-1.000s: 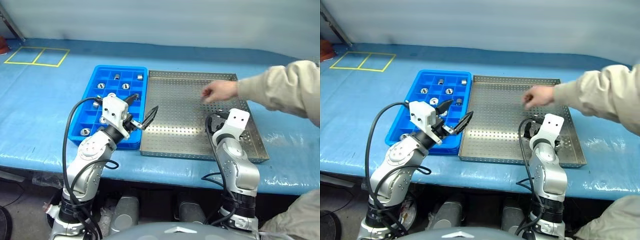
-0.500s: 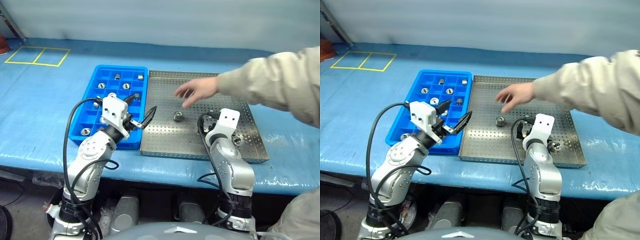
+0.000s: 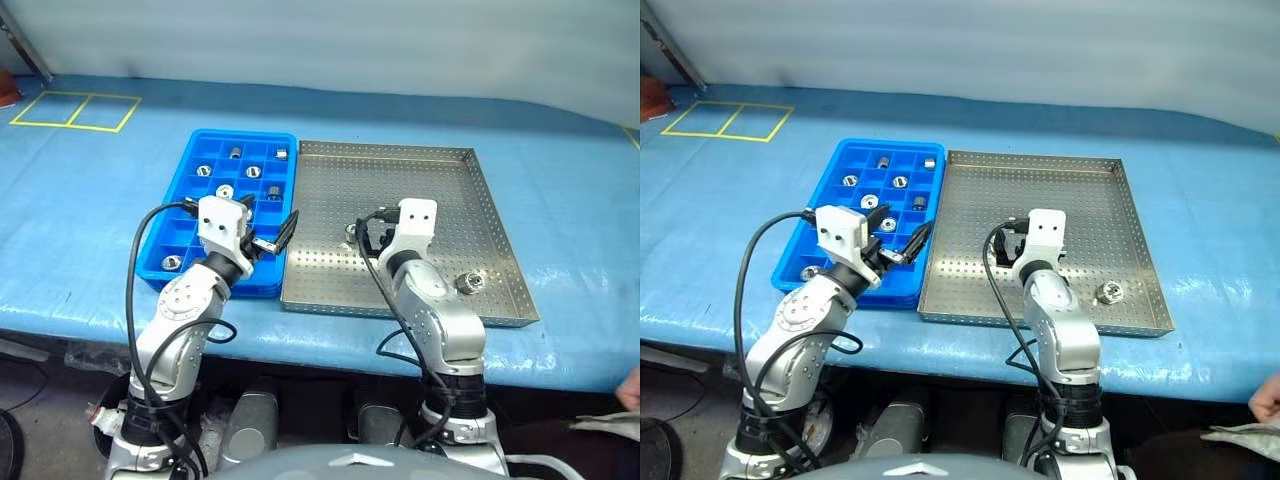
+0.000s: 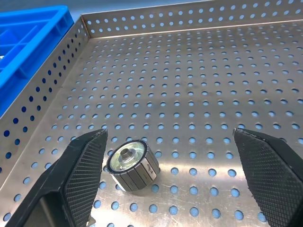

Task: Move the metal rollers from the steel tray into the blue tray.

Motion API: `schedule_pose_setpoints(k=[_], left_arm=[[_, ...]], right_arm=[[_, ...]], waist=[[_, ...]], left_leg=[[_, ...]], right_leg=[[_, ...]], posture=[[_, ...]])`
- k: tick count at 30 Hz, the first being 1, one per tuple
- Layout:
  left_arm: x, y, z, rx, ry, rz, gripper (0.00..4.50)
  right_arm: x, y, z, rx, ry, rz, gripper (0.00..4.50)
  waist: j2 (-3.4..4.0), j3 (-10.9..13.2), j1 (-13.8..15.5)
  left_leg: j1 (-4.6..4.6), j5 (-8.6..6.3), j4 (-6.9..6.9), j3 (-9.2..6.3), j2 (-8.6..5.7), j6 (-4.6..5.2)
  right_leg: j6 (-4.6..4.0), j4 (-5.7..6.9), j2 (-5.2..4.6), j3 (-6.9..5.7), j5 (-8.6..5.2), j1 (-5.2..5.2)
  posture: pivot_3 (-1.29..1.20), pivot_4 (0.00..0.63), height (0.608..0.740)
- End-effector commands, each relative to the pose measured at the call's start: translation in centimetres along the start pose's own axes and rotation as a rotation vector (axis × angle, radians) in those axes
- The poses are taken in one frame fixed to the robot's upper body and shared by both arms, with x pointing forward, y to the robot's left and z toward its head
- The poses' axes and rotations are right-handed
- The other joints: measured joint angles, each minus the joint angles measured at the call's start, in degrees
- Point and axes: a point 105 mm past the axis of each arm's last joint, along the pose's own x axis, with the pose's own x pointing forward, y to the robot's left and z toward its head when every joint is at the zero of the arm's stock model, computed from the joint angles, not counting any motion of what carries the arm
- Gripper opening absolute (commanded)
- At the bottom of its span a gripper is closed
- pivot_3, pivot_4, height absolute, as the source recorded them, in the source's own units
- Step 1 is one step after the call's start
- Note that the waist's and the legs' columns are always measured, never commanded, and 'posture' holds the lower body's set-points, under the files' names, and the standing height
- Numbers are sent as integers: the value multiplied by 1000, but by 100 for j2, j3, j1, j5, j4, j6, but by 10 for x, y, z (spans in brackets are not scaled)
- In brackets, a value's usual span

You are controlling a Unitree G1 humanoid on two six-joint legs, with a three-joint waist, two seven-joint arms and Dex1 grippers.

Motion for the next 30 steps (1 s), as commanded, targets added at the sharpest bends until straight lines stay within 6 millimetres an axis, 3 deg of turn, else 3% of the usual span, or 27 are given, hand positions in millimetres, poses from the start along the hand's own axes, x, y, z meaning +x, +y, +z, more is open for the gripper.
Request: schedule_pose_setpoints(k=[1,10,16,19,26,30], left_arm=[[-2,2,6,10,-30,13,4500],[-3,0,2,2,-20,5,4500],[-4,-2,1,-4,-18,3,4500],[-4,-2,0,-5,-18,3,4500],[-4,-4,-2,-8,-13,0,4500],[-3,-5,-2,-6,-12,-3,4500]], right_arm=[[6,8,8,-24,-35,35,4485],[25,29,-4,-73,7,122,4485],[32,27,-17,-104,38,118,4485],[33,22,-25,-112,56,102,3935],[33,16,-29,-113,55,93,1744],[31,15,-23,-108,33,94,1723]], waist=[[-1,1,9],[-6,3,15],[-6,4,44],[-7,4,66],[-7,4,66],[-7,4,66]], left_leg=[[0,0,0,0,0,0],[2,0,0,-4,5,0],[1,0,-1,-5,6,0],[1,0,0,-5,6,0],[1,1,-1,-6,7,-1],[1,1,-1,-5,7,-1]], right_leg=[[0,0,0,0,0,0],[-1,3,11,4,0,0],[-2,2,13,5,0,1],[-2,3,14,6,0,1],[-2,3,18,8,0,1],[-2,3,18,9,0,1]], posture=[[290,150,740],[297,150,740],[313,150,740],[313,150,740],[315,150,740],[309,150,740]])
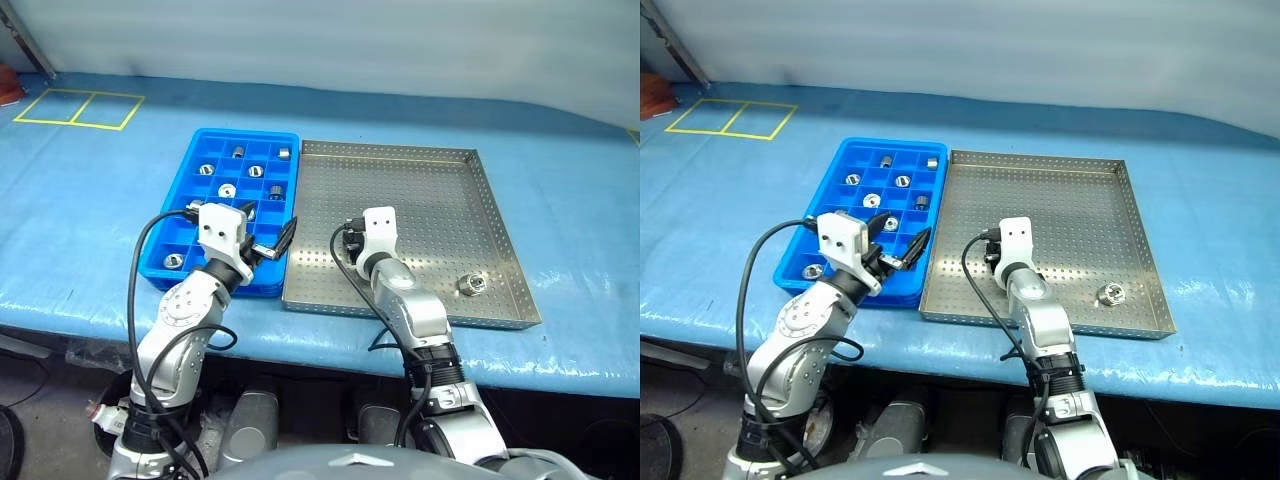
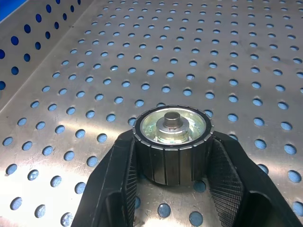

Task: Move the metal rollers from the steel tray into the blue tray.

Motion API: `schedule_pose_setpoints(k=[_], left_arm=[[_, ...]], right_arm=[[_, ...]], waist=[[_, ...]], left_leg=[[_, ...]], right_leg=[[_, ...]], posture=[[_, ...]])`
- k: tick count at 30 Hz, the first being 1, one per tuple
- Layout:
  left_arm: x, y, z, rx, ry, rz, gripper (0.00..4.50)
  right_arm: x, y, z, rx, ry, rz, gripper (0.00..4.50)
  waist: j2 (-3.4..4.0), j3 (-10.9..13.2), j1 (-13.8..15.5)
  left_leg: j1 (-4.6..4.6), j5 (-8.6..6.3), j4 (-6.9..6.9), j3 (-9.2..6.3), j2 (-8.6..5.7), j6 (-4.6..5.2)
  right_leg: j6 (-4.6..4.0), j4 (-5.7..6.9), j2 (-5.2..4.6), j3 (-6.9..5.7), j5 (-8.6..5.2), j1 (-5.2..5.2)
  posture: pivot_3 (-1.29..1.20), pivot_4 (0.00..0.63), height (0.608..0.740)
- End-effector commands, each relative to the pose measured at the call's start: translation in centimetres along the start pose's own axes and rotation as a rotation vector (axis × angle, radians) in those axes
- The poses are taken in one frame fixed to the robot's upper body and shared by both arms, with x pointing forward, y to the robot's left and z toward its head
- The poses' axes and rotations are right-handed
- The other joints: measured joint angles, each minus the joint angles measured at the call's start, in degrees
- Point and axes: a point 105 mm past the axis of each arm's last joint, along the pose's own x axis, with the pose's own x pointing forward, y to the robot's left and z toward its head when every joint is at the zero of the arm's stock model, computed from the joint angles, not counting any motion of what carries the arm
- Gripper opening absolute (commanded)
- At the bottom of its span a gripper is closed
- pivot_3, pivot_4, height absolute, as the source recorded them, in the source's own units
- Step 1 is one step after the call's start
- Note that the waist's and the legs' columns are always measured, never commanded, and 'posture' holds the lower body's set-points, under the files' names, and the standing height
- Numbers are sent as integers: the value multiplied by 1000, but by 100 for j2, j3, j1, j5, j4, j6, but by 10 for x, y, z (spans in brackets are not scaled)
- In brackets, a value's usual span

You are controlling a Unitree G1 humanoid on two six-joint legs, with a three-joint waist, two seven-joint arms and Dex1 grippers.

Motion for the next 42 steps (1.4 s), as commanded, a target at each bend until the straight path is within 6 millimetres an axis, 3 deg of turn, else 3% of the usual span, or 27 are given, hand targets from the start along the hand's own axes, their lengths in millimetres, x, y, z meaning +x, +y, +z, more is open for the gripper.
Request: schedule_pose_setpoints(k=[1,4,8,16,22,28,35,42], left_arm=[[1,-3,7,16,-34,-8,4500],[-1,0,7,18,-38,8,4500],[-5,9,8,25,-43,63,4500],[-21,29,10,52,-48,189,4500],[-35,39,8,55,-37,254,4500],[-39,35,5,47,-29,254,4500],[-37,31,3,37,-24,245,4500],[-34,26,2,28,-24,226,4500]], right_arm=[[-4,-1,18,3,-77,5,1723],[-7,-2,42,-7,-141,4,1723],[-9,11,74,-53,-211,56,1723],[-12,55,99,-84,-242,217,1723],[-15,82,97,-113,-206,307,1723],[-18,99,87,-163,-139,394,1723],[-15,100,71,-206,-68,406,1723],[-12,87,53,-215,7,360,1723]], waist=[[0,0,0],[0,0,-2],[0,1,-3],[-1,1,100],[-3,2,352],[-3,2,611],[-3,2,878],[-3,2,1047]], left_leg=[[0,0,0,0,0,0],[0,0,0,0,0,0],[0,0,0,1,1,0],[4,1,-12,-7,6,-1],[4,1,-12,-8,6,-1],[0,1,-12,-8,6,-3],[-4,1,-12,-7,6,-9],[-12,-1,-12,-5,8,-28]], right_leg=[[0,0,0,0,0,0],[0,0,1,1,0,0],[0,2,3,3,1,-2],[-3,4,12,1,0,-2],[-7,3,12,0,-2,-2],[-9,-1,12,-1,-4,-4],[-10,-2,12,-3,-5,-10],[-11,-3,12,-4,-6,-18]], posture=[[309,150,740],[309,150,740],[337,150,740],[417,150,740],[469,150,740],[484,150,740],[479,150,740],[468,150,740]])
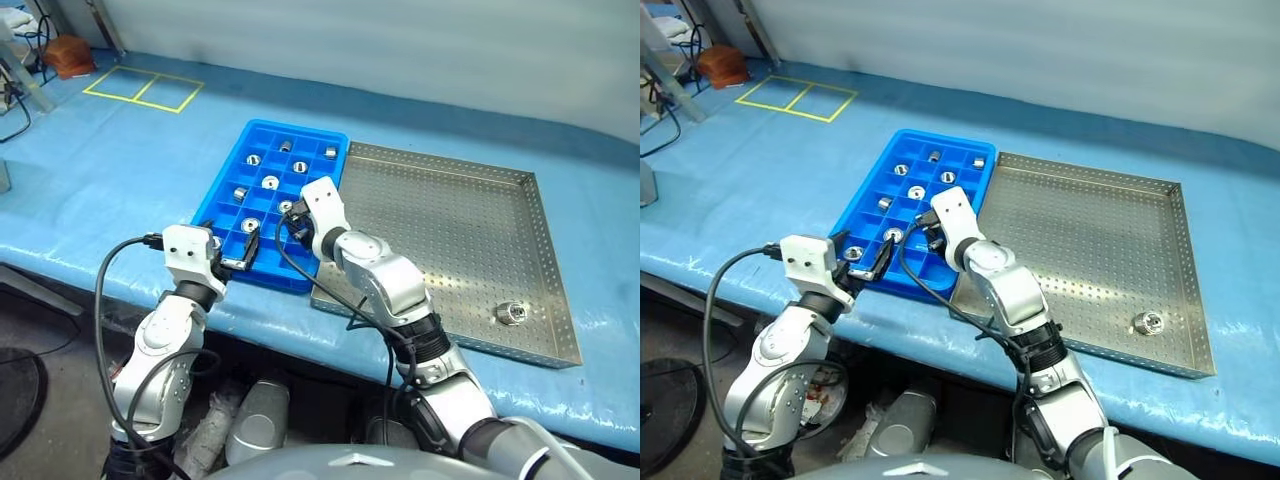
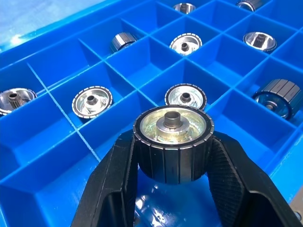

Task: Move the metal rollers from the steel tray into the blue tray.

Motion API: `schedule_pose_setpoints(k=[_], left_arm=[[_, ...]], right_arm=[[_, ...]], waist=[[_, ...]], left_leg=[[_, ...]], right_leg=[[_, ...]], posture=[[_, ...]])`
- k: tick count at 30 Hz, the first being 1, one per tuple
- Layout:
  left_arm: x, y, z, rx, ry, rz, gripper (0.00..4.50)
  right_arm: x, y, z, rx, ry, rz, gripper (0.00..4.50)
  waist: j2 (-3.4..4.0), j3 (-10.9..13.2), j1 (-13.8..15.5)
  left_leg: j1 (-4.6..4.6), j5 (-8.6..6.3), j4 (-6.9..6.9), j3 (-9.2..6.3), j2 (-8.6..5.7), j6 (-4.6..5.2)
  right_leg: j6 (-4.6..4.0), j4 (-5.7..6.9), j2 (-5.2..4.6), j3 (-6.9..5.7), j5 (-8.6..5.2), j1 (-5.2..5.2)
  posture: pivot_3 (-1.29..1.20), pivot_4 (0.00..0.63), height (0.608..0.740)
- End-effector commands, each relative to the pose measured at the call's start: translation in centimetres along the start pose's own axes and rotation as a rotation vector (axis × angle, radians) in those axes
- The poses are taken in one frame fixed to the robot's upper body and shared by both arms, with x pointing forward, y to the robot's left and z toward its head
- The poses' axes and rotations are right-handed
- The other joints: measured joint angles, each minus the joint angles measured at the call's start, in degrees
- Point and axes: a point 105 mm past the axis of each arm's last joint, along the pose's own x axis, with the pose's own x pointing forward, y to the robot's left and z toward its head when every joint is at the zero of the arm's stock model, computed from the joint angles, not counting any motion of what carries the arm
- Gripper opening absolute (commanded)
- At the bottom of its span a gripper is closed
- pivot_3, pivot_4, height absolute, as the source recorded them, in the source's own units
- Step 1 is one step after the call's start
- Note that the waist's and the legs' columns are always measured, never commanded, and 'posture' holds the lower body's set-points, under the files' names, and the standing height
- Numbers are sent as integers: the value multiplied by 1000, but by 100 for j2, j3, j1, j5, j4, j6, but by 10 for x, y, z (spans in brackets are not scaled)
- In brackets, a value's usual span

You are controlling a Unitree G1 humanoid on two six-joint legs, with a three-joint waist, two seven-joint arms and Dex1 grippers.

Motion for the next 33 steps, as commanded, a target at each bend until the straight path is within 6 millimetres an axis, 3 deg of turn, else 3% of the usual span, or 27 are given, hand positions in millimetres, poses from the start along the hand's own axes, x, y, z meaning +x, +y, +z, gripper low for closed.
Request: schedule_pose_setpoints(k=[1,2,8,9,12,15,21,28,33], left_arm=[[0,-6,15,12,-60,-19,4500],[1,-7,15,11,-61,-24,4500],[7,-12,15,6,-60,-53,4500],[10,-15,15,5,-58,-71,4500],[16,-23,15,-2,-56,-115,4500],[22,-30,14,-8,-54,-157,4500],[34,-42,12,-15,-45,-239,4500],[40,-55,9,-18,-35,-308,4500],[40,-63,7,-4,-27,-356,4500]], right_arm=[[-5,-2,3,-8,-9,-14,1723],[-6,-3,2,-7,-8,-17,2458],[-25,-18,15,111,-91,-88,4369],[-34,-25,21,163,-141,-110,4472],[-59,-46,30,237,-231,-194,4472],[-85,-69,26,250,-255,-310,4472],[-144,-108,-3,272,-213,-570,4472],[-193,-128,-39,309,-103,-806,4472],[-201,-130,-57,351,-27,-858,4472]], waist=[[0,0,39],[0,0,59],[-1,-1,174],[-2,-1,176],[-1,-1,162],[-1,-1,69],[-1,-1,-366],[0,-2,-1058],[0,-2,-1398]], left_leg=[[0,-1,0,0,0,-2],[-1,-1,0,1,0,-4],[-2,-2,2,1,0,-8],[-3,-2,2,1,1,-10],[-6,-2,3,2,1,-13],[-7,-4,3,3,1,-17],[-7,-6,3,2,1,-19],[10,-5,7,0,2,-17],[18,0,10,0,3,-9]], right_leg=[[0,-1,0,0,0,0],[0,-1,0,0,0,0],[1,-4,0,-2,-1,0],[1,-6,-1,-2,-1,1],[2,-9,0,-2,0,1],[2,-13,-1,-1,0,1],[1,-14,-1,0,0,3],[0,-5,-1,5,-1,16],[0,6,0,7,-1,17]], posture=[[468,150,740],[454,150,740],[396,150,740],[382,150,740],[334,150,740],[287,150,740],[181,150,740],[104,150,740],[92,150,740]])
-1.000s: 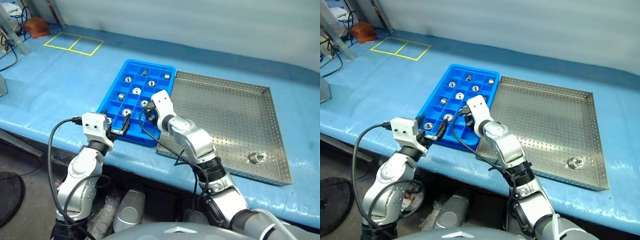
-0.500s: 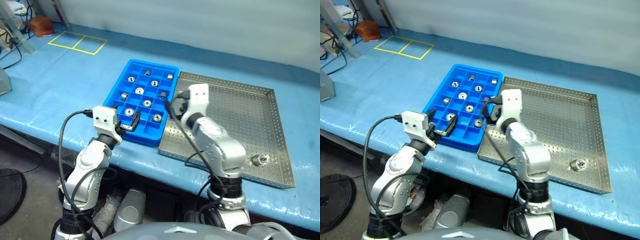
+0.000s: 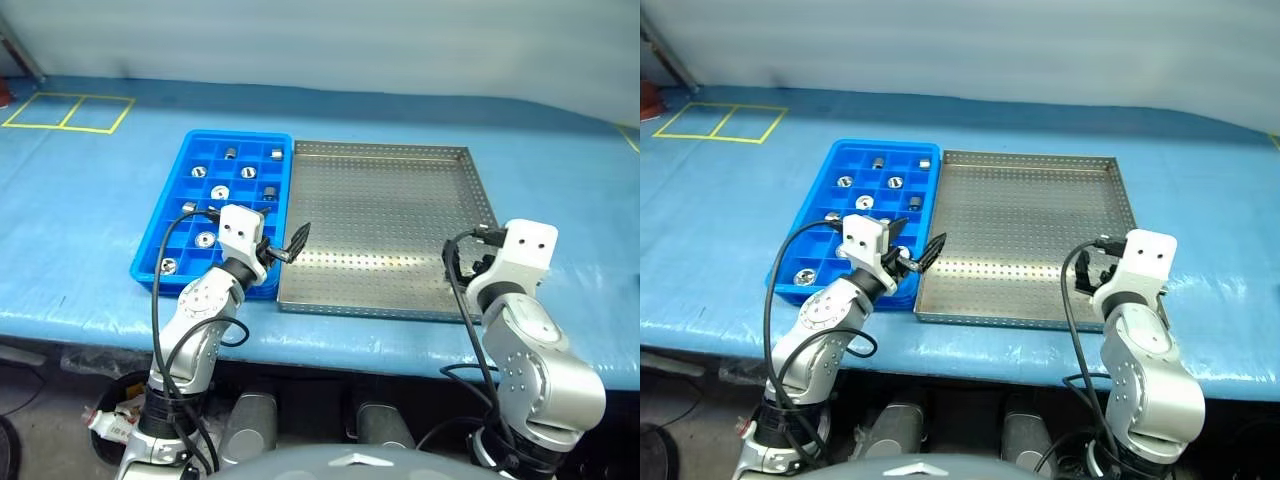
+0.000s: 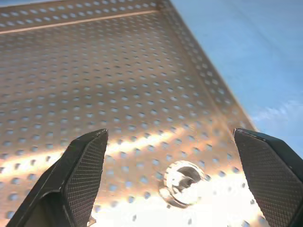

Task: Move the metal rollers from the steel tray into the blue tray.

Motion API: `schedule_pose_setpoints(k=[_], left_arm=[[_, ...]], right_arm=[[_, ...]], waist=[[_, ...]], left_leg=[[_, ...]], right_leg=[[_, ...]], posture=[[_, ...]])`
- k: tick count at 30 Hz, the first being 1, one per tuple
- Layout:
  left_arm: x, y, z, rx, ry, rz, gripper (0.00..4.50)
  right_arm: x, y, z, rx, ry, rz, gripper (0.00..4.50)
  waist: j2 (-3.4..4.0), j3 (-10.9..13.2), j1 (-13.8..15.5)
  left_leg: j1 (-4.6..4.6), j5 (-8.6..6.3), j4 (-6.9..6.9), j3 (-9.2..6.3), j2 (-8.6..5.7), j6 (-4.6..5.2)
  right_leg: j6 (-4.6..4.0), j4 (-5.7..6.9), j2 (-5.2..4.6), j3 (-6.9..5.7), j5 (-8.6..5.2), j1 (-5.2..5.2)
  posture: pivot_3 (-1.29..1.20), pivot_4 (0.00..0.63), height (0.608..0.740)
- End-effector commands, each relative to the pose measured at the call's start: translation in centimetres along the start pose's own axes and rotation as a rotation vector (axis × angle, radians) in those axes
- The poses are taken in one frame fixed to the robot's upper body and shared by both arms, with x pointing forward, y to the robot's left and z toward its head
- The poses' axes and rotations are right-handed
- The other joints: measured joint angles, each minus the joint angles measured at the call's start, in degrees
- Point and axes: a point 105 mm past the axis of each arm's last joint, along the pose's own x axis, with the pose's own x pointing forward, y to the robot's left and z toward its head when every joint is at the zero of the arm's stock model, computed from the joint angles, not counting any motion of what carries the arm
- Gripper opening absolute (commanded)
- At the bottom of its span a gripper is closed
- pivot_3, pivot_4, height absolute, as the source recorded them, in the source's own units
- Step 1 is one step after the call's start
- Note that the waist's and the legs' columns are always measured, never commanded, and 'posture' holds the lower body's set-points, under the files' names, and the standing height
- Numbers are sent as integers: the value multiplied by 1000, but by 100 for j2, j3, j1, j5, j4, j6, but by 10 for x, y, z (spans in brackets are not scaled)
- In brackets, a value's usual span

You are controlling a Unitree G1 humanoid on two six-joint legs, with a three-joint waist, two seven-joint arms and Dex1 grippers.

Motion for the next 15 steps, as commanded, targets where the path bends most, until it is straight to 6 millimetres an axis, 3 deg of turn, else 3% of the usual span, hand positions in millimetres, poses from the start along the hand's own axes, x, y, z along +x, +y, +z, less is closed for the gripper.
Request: schedule_pose_setpoints(k=[1,15], left_arm=[[2,-6,10,27,-42,-39,4500],[-10,-45,-7,71,66,-351,4500]], right_arm=[[-6,-2,4,6,-18,-13,4472],[19,-3,-22,58,63,-45,4472]], waist=[[0,0,-79],[0,0,-114]], left_leg=[[1,1,0,0,0,1],[1,2,0,4,-3,3]], right_leg=[[0,1,0,1,0,0],[1,-1,1,11,1,0]], posture=[[87,150,740],[110,150,740]])
